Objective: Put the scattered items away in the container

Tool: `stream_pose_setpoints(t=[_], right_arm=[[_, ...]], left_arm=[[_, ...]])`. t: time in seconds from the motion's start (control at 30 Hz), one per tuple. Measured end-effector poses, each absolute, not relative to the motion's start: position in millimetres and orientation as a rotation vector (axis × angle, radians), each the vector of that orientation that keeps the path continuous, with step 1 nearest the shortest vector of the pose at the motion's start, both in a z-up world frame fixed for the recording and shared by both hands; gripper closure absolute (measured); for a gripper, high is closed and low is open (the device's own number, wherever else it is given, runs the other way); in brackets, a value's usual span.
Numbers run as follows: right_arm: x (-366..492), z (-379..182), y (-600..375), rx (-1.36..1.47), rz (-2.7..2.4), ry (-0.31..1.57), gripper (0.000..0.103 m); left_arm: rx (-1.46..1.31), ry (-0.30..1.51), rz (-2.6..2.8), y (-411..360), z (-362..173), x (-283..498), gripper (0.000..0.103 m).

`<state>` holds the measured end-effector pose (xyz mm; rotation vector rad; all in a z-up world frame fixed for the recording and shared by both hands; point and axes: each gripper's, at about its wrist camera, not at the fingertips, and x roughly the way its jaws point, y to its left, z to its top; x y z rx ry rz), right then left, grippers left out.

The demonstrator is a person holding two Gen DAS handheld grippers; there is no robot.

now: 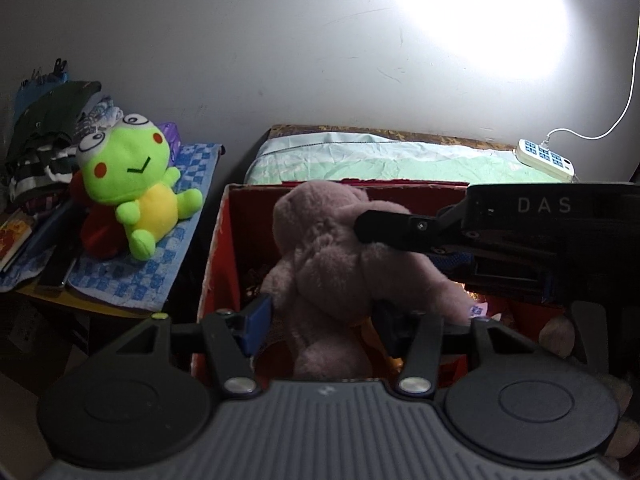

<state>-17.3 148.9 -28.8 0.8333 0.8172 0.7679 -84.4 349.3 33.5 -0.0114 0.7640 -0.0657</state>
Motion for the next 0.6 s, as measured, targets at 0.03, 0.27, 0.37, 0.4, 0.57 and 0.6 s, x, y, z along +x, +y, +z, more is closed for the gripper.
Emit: stream_pose_setpoints(t=[0.03, 0.27, 0.37, 0.4, 0.57, 0.6], right_arm=[[-15, -32, 150, 0.850, 0.765, 0.832, 0.082], [-8, -44, 159, 0.877, 0.735, 0.895, 0.082], [-7, -45, 163, 0.845, 0.733, 0.911, 0.082], [-7, -46, 164, 0.834, 0.732, 0.918, 0.082], [-5, -50, 171, 0.766, 0.723, 0.964, 0.081], [-5, -49, 173, 0.743, 0.720, 0.968, 0.080]], left_arm=[[-0.005, 0.770, -0.062, 350, 32, -83, 0.050], [0.051, 0.815, -0.043, 353, 21, -73, 0.050], [0.068, 0.830, -0.038, 353, 17, -71, 0.050], [0.071, 0.837, -0.038, 354, 16, -70, 0.050], [0.087, 0.875, -0.037, 356, 9, -68, 0.050], [0.092, 0.880, -0.038, 356, 8, -68, 0.051]])
